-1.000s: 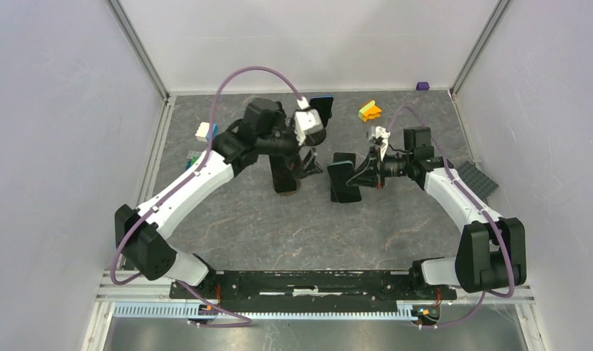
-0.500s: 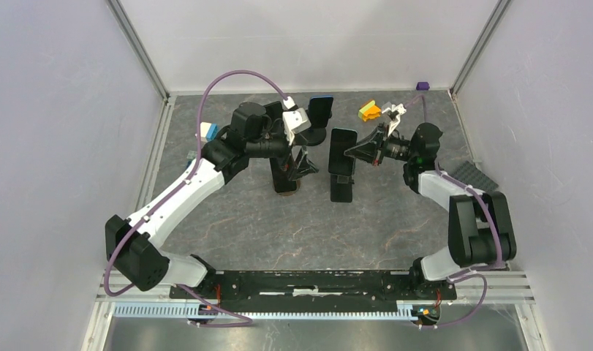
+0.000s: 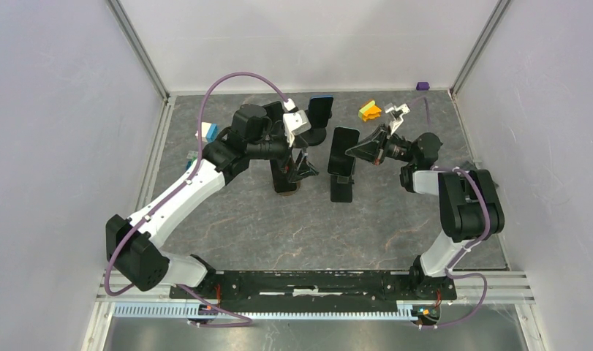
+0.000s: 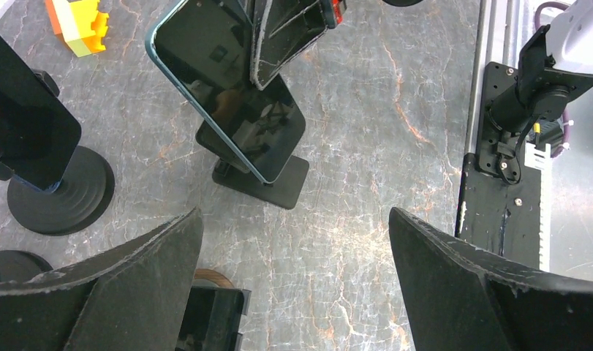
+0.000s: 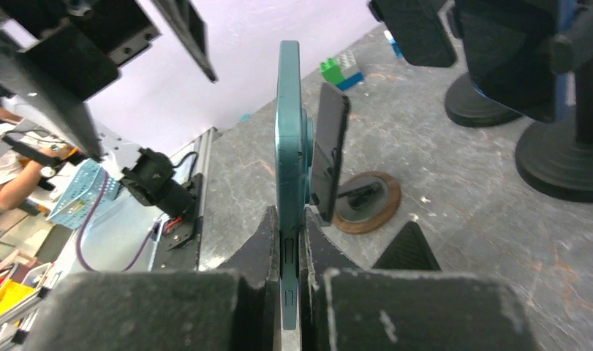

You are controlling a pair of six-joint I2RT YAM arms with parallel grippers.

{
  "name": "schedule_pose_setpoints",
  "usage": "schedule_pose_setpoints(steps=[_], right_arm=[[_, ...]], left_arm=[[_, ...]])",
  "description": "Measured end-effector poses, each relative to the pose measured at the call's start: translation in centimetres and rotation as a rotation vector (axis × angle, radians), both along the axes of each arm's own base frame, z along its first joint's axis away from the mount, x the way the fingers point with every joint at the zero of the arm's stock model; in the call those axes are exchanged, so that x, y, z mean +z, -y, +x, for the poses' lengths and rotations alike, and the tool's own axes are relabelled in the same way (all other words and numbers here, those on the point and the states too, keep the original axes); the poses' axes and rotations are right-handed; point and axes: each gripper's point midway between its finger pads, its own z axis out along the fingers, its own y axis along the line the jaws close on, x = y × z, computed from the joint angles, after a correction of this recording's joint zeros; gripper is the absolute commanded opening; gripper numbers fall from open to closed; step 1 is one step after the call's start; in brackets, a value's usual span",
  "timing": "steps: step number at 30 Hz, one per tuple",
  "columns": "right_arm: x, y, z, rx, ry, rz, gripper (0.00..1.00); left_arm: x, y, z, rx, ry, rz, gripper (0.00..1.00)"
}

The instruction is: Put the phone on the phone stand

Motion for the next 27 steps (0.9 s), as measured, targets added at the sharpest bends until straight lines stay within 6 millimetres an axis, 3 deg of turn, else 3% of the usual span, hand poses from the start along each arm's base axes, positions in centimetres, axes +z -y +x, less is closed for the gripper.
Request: schedule_pose_setpoints(steps=[8,14,27], right_arm=[[-3.8,1.1,2.9,-0.109,0.028,-0.206,0.0],[-6.1,1.2,2.0,-0.079,-0.015,-0.27,0.0],[-6.1,1.1,1.5,-0.065,0.022,-0.244,0.0]], left_arm=[[0.0,0.0,-0.1,0.0,-0.011,-0.004,1.0],[0.1,0.2,-0.2,-0.007,-0.014,-0.014,1.0],[0.3,0.3,-0.4,-0.02,-0.02,-0.024,1.0]])
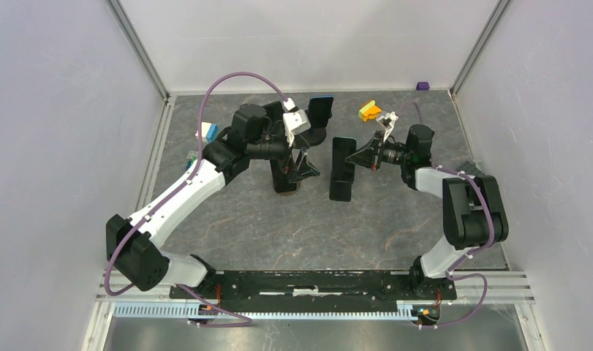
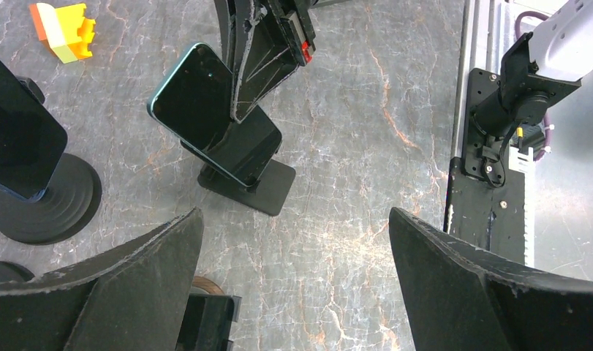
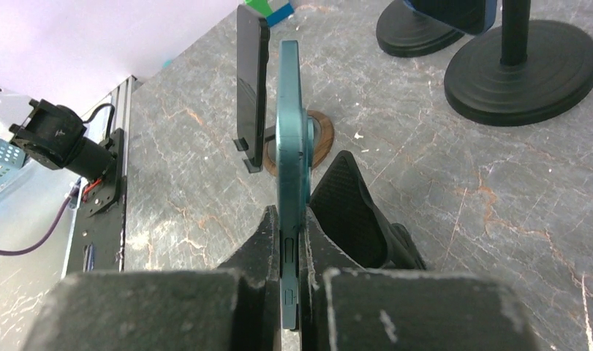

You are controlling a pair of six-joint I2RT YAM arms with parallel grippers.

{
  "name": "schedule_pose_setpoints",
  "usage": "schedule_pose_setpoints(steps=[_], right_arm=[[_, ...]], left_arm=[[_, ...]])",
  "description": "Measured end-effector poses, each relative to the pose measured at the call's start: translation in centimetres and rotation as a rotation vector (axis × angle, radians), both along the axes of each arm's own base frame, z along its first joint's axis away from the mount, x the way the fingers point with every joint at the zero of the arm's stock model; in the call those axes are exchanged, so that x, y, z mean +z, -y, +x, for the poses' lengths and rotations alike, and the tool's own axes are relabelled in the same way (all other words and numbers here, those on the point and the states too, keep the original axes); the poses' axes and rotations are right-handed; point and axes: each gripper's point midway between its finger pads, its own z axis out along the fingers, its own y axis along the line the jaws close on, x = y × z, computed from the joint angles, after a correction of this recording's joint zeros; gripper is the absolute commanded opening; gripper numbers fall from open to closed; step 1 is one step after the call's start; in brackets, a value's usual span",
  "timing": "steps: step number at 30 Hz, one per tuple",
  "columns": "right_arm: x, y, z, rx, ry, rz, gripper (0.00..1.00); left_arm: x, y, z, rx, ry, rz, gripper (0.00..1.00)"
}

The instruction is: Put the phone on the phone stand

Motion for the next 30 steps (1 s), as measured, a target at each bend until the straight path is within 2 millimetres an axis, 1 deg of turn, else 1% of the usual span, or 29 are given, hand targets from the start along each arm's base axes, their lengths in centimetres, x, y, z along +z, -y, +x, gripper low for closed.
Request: schedule_pose_setpoints(steps=[6,11,15,22,30], right_arm=[[-0.04,-0.1,0.3,-0.019,-0.016,0.066,0.0],[0.08,-0.19,0.19,-0.019,-0.03,0.097,0.0],[0.27,-0.08,-0.02,-0.012,-0.024,0.105,0.0],[-0.07,0.55,0.2,-0.027,-0.015,0.096,0.0],[-0.05,0.65,0.27,-0.028,-0.009,0.095,0.0]], left_arm=[[-0.05,0.01,-0.05,-0.002,-0.003,0.0,1.0],[-0.28,0.01,-0.19,-0.007,-0.009,0.001,1.0],[-0.27,0.06,-0.31,-0.014,-0.011,-0.001,1.0],[-0.28,0.07,-0.34,-0.015,-0.013,-0.002,1.0],[-0.35,0.08,-0.37,-0.013,-0.021,-0.002,1.0]])
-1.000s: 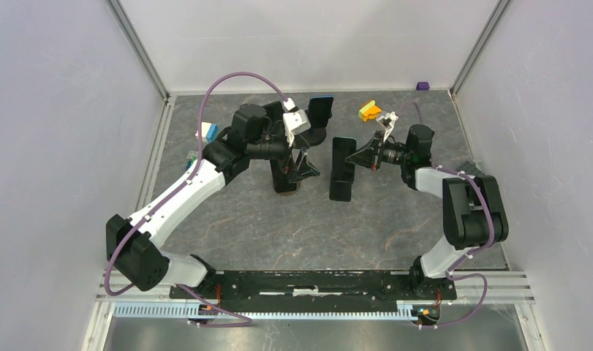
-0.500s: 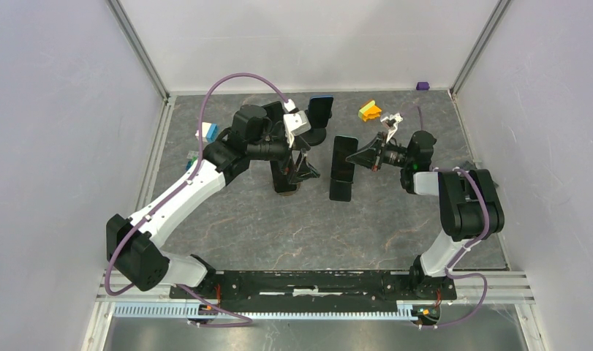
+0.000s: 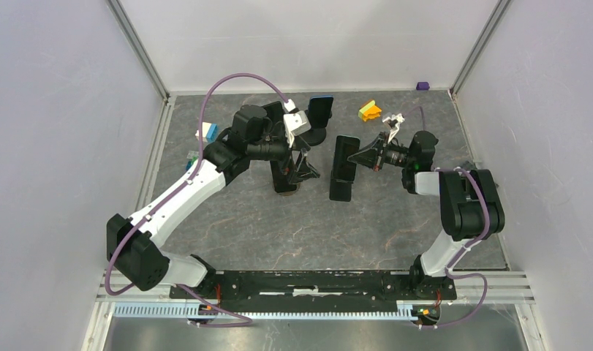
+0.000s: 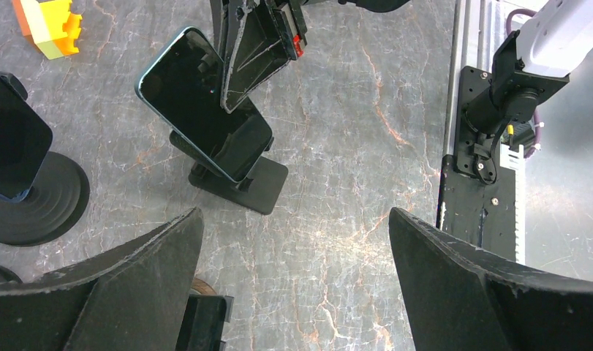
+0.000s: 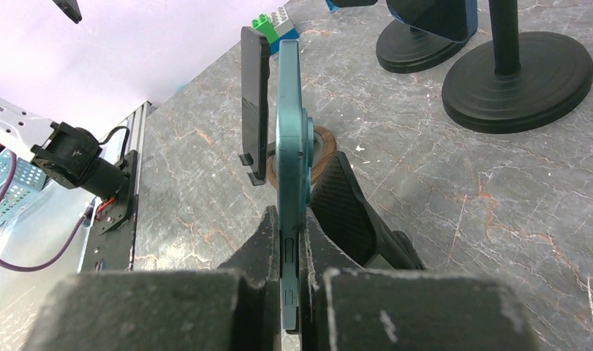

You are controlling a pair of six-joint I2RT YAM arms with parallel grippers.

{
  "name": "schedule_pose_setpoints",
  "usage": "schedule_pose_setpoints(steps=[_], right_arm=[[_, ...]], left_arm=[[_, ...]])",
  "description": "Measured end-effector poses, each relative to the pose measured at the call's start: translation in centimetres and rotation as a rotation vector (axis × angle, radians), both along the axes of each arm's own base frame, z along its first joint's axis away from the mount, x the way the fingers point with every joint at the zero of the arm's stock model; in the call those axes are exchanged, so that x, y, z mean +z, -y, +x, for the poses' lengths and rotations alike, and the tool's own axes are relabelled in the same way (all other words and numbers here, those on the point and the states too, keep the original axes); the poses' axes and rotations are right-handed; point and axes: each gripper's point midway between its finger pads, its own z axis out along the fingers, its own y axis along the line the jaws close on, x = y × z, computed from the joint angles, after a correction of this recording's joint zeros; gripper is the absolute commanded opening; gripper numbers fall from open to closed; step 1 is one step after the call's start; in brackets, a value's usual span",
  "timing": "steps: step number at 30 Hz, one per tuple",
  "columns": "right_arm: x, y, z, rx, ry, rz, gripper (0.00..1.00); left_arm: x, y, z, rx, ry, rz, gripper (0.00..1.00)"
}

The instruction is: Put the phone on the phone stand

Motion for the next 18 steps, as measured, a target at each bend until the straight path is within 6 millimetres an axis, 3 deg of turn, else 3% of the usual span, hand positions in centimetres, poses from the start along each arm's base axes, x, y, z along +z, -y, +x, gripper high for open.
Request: schedule_pose_setpoints(steps=[18], right_arm=[[-0.39,-0.14,0.17,0.006,-0.014,0.027,0.04]], left_arm=[[-0.21,0.09,0.02,-0.003,-0.007,0.002,1.0]])
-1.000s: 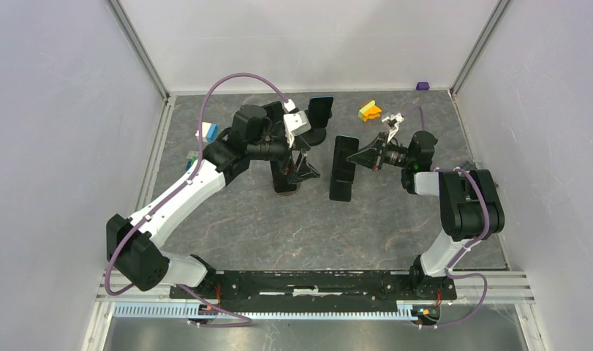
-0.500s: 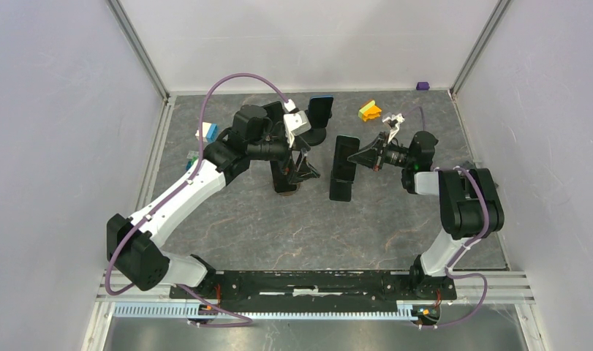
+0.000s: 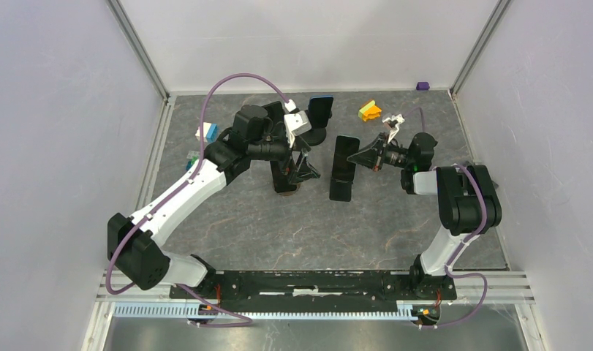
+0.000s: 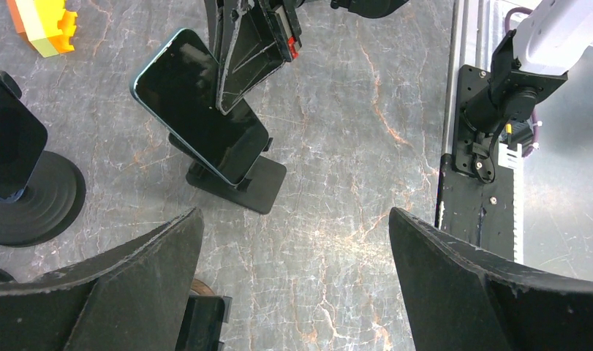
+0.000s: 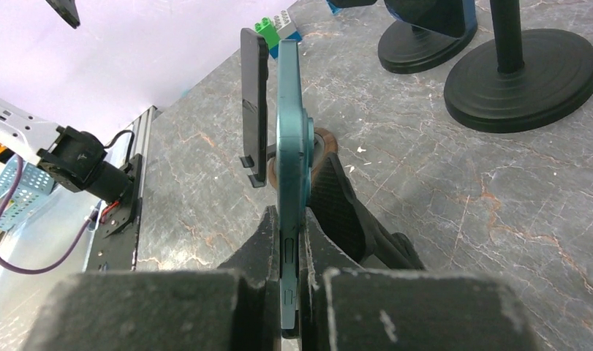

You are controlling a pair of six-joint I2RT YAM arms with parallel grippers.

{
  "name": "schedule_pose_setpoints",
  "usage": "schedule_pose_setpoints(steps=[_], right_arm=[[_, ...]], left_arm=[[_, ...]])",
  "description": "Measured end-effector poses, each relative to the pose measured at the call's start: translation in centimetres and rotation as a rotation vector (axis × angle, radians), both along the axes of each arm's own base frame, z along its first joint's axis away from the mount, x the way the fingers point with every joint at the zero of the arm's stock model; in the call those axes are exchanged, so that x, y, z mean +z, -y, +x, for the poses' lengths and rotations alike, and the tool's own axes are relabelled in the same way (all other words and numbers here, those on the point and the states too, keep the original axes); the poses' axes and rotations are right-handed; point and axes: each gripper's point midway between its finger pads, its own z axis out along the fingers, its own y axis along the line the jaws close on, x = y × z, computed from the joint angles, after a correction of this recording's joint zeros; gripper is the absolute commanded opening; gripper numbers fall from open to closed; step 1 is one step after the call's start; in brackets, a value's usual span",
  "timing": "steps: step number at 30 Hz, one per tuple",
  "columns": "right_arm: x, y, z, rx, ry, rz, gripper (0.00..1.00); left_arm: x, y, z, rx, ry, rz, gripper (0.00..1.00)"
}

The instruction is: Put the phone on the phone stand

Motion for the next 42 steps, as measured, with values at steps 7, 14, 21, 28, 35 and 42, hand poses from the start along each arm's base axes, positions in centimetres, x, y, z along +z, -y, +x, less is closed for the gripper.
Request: schedule_pose_setpoints(steps=[7,14,21,28,35,42], right_arm=[[-1.6,0.1,-0.2,0.005,-0.023,-0.041,0.06],[-1.9,0.1,-0.3,0.028,-0.015,-0.067,0.12],[-1.9,0.2,-0.4,0.035,-0.008,-0.074,0.2],[-1.8,0.4,-0.4,0.034,0.012,-0.081,0.28],[-1.6,0.4,-0.5,0.041,0.022,-0.082,0.34],[-1.5,0.4,-0.6,0.042,0.026,-0.082,0.37]], left_arm=[[0.0,0.0,-0.1,0.0,-0.007,-0.002,1.0],[-0.1,0.0,-0.1,-0.001,-0.008,-0.002,1.0],[-0.1,0.0,-0.1,-0.001,-0.008,-0.002,1.0],[0.0,0.1,-0.2,-0.01,-0.011,-0.005,1.0],[-0.1,0.2,-0.4,-0.019,-0.022,-0.009,1.0],[-0.1,0.2,-0.4,-0.019,-0.028,-0.01,1.0]])
